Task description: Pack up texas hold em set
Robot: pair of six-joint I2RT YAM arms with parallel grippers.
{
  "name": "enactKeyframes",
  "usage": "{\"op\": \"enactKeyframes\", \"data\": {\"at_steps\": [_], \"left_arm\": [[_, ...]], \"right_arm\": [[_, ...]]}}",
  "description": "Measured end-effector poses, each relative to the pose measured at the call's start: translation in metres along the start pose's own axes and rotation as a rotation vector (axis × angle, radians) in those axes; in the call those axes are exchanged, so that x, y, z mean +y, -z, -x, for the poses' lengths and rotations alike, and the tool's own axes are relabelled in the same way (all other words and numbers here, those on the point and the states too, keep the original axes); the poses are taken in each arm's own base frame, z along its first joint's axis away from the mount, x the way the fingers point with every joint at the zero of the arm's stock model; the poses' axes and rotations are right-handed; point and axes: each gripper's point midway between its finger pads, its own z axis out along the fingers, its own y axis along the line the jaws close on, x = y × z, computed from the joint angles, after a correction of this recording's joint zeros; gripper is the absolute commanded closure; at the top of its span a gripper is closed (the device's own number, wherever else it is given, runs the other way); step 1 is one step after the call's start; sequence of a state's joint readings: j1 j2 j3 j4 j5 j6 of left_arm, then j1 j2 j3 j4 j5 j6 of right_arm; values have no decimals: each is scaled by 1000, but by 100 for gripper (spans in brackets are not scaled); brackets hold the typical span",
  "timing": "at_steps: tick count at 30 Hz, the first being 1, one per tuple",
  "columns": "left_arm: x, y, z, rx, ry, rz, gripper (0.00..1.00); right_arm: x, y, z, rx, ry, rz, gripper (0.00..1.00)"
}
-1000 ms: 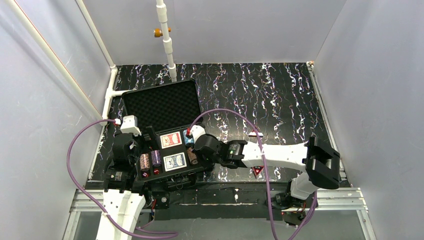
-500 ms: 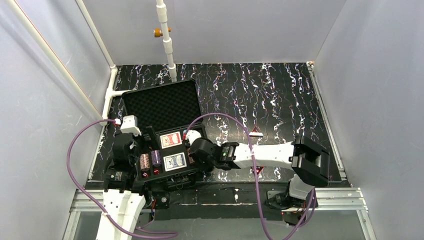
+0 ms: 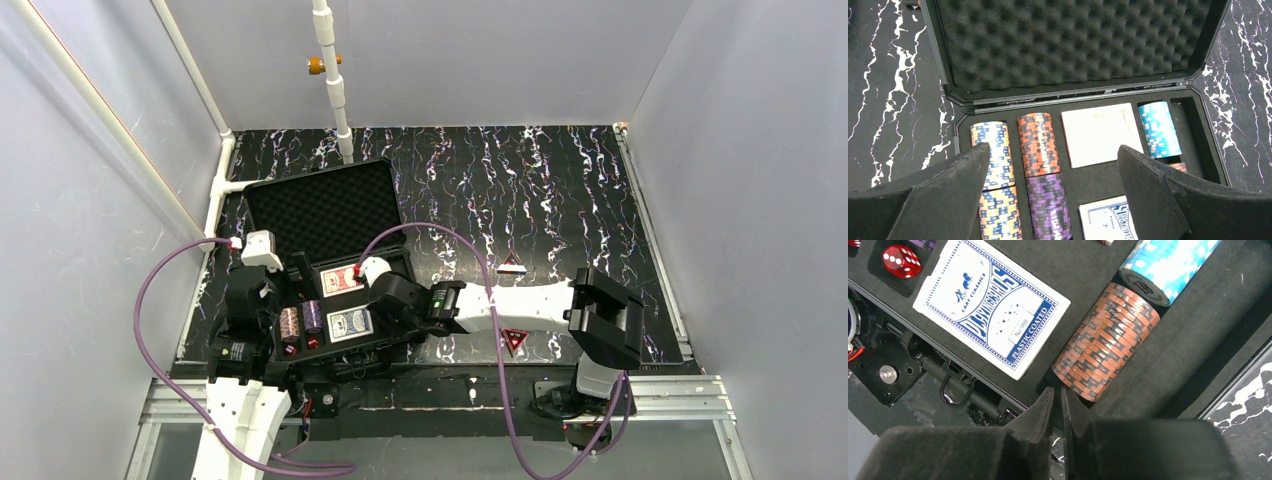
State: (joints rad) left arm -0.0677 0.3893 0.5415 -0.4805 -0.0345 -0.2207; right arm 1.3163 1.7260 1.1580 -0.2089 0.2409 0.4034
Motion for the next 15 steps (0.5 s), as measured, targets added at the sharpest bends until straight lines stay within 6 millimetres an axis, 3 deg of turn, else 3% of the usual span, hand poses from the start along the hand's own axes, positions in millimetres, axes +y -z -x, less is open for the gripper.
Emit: {"op": "enactKeyframes", "data": {"at_steps": [10, 15], "left_arm": [[3, 0, 1, -5, 23, 24, 1], [12, -2, 1, -2, 112, 100, 0]], "right_arm": [[-6, 15, 17, -43, 34, -31, 44], [-20, 51, 48, -161, 28, -94, 4]]}}
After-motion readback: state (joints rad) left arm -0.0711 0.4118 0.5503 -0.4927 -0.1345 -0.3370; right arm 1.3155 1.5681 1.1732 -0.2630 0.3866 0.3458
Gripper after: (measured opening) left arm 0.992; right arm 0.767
